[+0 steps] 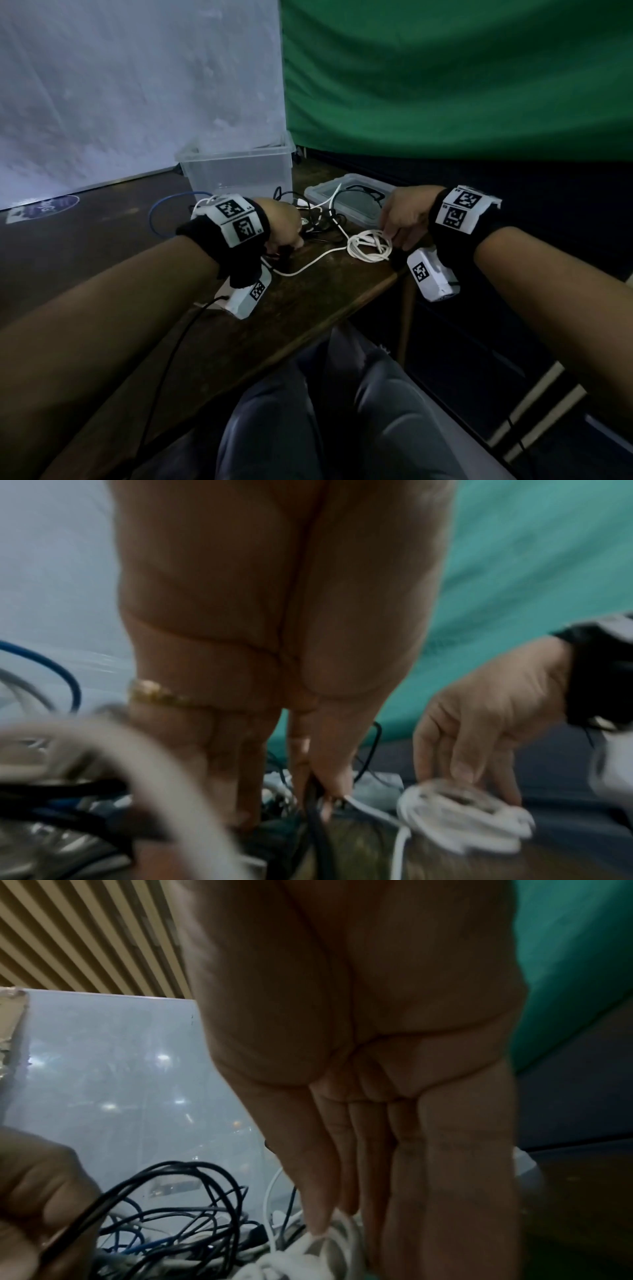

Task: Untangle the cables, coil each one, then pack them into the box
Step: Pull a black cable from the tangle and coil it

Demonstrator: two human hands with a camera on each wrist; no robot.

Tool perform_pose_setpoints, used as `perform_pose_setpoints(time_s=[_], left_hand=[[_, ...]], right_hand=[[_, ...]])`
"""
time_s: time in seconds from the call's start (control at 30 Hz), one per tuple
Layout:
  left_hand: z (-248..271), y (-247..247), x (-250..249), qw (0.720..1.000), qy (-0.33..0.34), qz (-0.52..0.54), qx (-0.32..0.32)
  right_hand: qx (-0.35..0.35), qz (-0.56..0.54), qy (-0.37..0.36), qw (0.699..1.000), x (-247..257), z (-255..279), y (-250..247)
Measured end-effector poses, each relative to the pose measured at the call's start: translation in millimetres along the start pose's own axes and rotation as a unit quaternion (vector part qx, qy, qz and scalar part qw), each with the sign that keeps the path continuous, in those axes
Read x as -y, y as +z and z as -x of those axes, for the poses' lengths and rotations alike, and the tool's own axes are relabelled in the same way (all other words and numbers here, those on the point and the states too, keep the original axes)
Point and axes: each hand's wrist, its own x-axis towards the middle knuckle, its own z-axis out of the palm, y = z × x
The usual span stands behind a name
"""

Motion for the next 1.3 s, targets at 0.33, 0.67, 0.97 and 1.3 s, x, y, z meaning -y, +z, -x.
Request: perform_pose_setpoints(time_s=[0.33,0.67,0.97,1.3], left_hand=[[9.1,-19.4,24.4,0.962,0.105,0.202,-0.152],[7.7,-47.6,40.9,0.762,0.122,0.528,-0.354],[2.3,-50.4,50.4,0.722,0.120,0.550,-0.403],[-12.6,-50.0,71.2,0.709,0.062,0.550,-0.438]], right_hand=[[-0.048,-0.169,-0.209,0.962,40.0,8.1,13.6],[-0.059,-0.173,-0.207,0.961,56.0,-4.6,17.1],[-0.083,-0.227,-0.229,0.943,61.7,-10.4,15.3],[-0.087,-0.430,-0.284,0.853,73.7,-10.7,-15.3]])
